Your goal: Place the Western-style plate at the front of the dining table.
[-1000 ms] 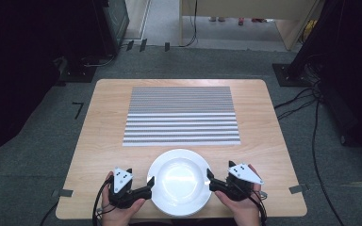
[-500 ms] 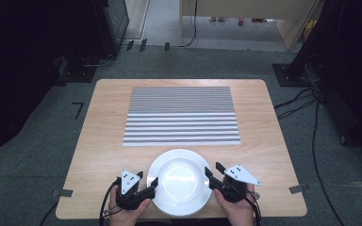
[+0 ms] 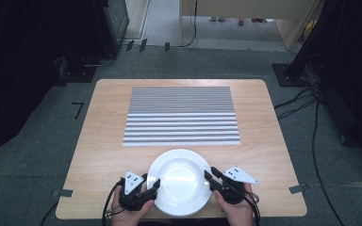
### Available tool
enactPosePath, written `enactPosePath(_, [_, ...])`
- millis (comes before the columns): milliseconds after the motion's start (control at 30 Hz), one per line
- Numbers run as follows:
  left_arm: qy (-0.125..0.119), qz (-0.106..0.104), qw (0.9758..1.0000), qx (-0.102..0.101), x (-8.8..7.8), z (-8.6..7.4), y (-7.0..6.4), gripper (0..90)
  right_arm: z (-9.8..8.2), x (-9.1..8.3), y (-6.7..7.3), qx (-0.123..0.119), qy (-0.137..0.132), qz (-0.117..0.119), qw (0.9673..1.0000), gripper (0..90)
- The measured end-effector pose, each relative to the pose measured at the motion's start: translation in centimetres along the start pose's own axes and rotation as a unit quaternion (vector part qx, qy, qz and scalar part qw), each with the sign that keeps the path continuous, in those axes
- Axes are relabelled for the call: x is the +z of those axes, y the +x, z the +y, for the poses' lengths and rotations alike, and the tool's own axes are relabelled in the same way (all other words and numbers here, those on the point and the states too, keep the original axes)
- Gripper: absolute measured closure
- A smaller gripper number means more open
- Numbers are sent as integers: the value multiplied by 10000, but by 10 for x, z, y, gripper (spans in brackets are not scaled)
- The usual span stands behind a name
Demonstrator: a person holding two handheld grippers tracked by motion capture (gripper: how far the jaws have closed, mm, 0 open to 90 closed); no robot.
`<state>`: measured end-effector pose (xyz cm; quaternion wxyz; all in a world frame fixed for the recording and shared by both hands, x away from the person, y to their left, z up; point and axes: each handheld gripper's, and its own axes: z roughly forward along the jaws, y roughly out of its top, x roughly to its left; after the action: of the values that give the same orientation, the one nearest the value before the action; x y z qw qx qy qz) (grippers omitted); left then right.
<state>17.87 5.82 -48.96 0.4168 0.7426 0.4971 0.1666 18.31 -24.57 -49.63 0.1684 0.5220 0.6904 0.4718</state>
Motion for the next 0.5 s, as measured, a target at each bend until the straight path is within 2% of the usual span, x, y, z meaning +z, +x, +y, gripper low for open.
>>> enactPosePath(133, [70,29,10000,48,2,-1,0,462,0,-1,0,25,12,10,10000,675])
enactPosePath(400, [67,54,10000,49,1,-1,-1,469,-1,-4,-8,478,-22,171,9987,728])
enactPosePath(500, [66,62,9999,46,1,-1,-1,470,-1,-5,-5,468,-92,110,9988,730])
